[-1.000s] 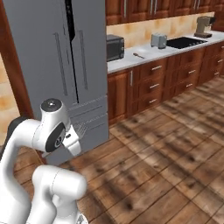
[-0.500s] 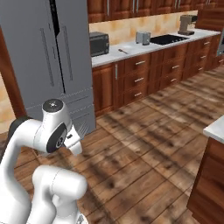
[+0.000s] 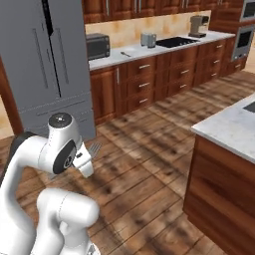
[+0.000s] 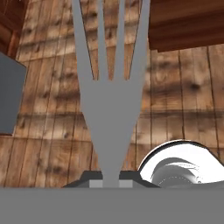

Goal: Take the fork and place it on the left side of the plate. Then take the spoon and place it on the right side of the plate. Make sure they're directly next to the plate.

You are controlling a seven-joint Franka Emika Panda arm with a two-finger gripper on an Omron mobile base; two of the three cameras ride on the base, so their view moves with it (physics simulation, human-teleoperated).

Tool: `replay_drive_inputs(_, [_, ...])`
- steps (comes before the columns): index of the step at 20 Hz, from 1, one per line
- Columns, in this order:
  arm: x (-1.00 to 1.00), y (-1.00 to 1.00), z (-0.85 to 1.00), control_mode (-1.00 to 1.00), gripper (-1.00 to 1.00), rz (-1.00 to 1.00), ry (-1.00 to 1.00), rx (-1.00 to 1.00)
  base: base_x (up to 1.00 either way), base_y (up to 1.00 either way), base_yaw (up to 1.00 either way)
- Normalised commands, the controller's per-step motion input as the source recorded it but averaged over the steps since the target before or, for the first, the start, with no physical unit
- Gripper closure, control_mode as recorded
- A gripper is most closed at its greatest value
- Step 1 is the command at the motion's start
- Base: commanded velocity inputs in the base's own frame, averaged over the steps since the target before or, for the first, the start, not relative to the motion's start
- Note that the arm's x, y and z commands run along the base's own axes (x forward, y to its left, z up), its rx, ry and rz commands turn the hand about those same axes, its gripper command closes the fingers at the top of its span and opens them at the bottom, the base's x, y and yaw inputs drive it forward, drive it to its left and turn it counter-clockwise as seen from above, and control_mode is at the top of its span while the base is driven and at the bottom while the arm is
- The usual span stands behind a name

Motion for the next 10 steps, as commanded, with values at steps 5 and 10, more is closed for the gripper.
replay_drive_inputs(5, [0.00, 0.00, 0.00, 1.00, 1.00, 0.00, 0.00, 0.00, -0.38, -1.00, 0.00])
replay_drive_inputs(10, [0.00, 0.00, 0.00, 1.00, 1.00, 0.00, 0.00, 0.00, -0.32, -1.00, 0.00])
